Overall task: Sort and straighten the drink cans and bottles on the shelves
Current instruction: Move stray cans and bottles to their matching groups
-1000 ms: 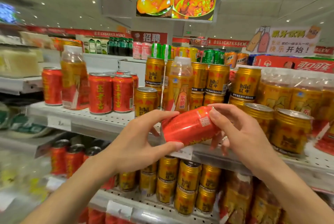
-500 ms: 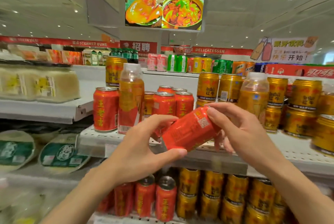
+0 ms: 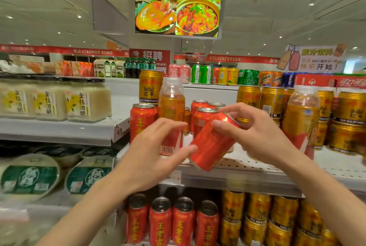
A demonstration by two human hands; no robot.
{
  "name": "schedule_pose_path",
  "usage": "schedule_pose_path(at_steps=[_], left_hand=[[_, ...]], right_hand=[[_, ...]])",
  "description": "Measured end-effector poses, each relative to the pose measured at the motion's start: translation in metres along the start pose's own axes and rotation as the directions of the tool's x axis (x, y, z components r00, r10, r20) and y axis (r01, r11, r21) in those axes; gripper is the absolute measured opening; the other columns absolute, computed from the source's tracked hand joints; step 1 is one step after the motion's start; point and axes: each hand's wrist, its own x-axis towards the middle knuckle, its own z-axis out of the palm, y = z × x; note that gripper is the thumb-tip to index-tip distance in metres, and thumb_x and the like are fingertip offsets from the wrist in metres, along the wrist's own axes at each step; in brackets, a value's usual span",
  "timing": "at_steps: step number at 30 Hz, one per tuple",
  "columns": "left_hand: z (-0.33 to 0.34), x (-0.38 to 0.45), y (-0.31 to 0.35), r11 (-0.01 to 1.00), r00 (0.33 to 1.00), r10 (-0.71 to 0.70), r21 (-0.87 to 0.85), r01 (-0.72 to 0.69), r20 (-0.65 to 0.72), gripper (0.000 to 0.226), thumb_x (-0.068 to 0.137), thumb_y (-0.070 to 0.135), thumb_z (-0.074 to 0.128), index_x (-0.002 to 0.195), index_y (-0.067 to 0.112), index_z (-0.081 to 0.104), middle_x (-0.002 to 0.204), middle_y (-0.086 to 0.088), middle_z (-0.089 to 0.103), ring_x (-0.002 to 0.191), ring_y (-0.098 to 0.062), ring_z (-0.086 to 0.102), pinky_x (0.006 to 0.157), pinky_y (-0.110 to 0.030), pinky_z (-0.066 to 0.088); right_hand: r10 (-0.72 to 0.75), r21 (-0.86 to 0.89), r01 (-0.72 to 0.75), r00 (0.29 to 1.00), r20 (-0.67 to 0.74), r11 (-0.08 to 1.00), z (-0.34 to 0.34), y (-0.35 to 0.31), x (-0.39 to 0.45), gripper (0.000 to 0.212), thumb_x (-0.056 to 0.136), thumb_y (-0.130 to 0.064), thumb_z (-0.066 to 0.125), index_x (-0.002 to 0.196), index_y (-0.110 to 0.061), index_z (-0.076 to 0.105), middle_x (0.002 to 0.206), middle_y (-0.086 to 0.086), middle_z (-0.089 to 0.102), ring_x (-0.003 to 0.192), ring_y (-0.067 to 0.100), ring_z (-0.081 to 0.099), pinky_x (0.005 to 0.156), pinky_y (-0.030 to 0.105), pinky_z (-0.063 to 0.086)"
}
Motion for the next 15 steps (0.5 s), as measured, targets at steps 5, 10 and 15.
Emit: schedule_pose_path(at_steps=[5,10,15], left_hand=[[-0.021,0.02,-0.014,0.98,0.973,-0.056,0.175,0.097,-0.224,0.049,0.088,0.055,0.061,0.124,0.022,0.056,0.11,0.008,0.059,0.097,-0.005,0.055,0.086,-0.027,0.05],[-0.016,0.049,-0.02,0.924,0.973,-0.127,0.334,0.187,-0.192,0.082,0.084,0.066,0.057,0.148,0.021,0.033,0.133,-0.001,0.055,0.12,-0.018,0.051,0.104,-0.039,0.036],[-0.003,0.065,-0.031,0.88,0.959,-0.234,0.386,0.278,-0.157,0.096,0.08,0.081,0.045,0.152,0.021,0.024,0.133,-0.005,0.058,0.122,-0.026,0.052,0.107,-0.049,0.034]], right_hand=[[0.005,-0.166,-0.008,1.0,-0.014,0.986,-0.009,0.006,0.011,0.057,0.072,-0.065,0.069,0.119,-0.034,0.066,0.114,-0.01,0.068,0.099,0.014,0.068,0.073,0.03,0.059],[-0.007,-0.304,-0.004,0.999,-0.037,0.953,-0.012,0.008,0.016,0.056,0.075,-0.067,0.07,0.121,-0.036,0.066,0.118,-0.01,0.068,0.1,0.008,0.066,0.082,0.037,0.06],[-0.041,-0.398,0.033,0.999,-0.012,0.917,-0.015,0.007,0.016,0.061,0.076,-0.066,0.068,0.127,-0.034,0.064,0.124,-0.011,0.067,0.107,0.012,0.065,0.087,0.04,0.061]])
